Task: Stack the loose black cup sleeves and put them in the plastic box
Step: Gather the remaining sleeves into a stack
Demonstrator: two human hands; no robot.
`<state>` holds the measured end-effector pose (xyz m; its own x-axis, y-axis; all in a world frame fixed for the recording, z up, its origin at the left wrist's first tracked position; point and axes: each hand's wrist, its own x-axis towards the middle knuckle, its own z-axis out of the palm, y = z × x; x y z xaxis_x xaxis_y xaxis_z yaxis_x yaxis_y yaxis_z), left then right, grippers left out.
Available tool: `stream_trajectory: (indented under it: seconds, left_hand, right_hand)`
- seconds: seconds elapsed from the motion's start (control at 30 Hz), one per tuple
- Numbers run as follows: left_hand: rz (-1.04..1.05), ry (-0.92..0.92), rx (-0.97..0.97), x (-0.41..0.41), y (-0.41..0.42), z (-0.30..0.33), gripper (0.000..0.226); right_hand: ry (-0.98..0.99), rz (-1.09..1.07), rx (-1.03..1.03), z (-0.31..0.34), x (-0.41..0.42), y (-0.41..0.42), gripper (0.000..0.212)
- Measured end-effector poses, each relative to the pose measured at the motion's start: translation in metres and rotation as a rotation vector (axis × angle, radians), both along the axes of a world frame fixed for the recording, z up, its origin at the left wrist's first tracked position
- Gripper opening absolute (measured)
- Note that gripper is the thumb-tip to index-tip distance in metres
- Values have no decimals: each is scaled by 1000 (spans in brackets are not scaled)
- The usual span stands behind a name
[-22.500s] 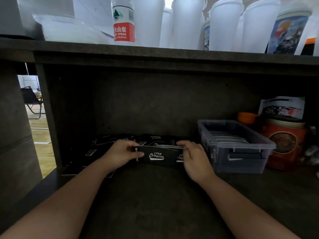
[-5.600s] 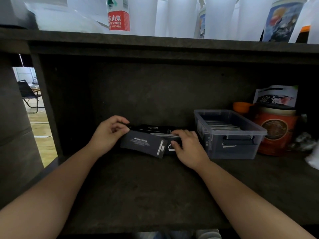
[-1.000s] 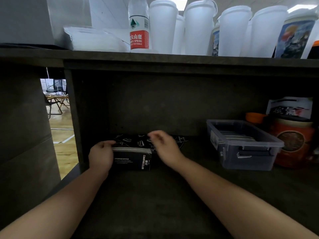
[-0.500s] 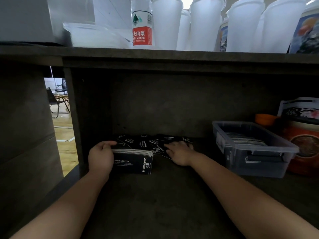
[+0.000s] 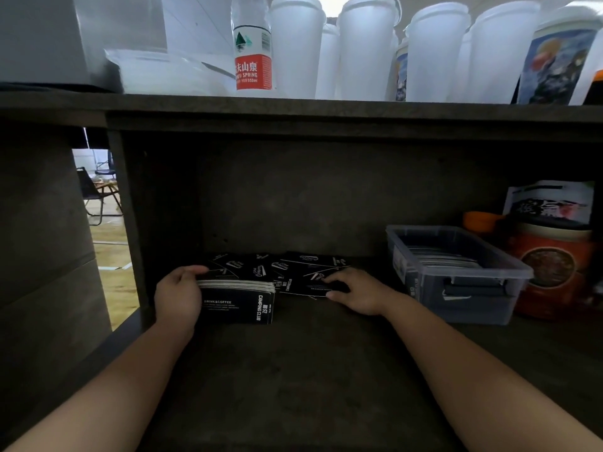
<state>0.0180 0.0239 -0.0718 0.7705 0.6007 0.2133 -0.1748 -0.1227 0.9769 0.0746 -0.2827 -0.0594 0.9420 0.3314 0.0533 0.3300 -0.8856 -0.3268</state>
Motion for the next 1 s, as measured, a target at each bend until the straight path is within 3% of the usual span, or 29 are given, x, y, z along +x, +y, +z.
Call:
stream_trajectory:
  seconds: [0.13,0.23,0.33,0.5,0.63,0.73,0.87,1.0]
  left_hand:
    - [-1,-5,-11,0,1,0,37]
    - [7,-7,3,-1,0,0,37]
    - [21,-12,40,-2,-1,1,35]
    - [25,-1,91,-5,0,1,33]
    - [-29,-23,48,-8,-1,3,29]
    - [-114,-50,45,-12,-4,6,22]
    - [-222,-20,108,-17,-8,9,29]
    - [-214,9,126,-15,-6,9,38]
  right_hand:
    - [-144,29,-17,3,-5,1,35]
    - [-334,-11,122,7,-11,0,32]
    - [-422,-43,368,7,-12,3,14]
    - [-189,-50,819,13,-23,28,19]
    - [-7,28,912,12,-38,48,17]
    - [148,120,995,5,-47,65,30]
    - [364,237,1168,-1,-51,79,34]
    - [324,142,1122,5,-46,72,31]
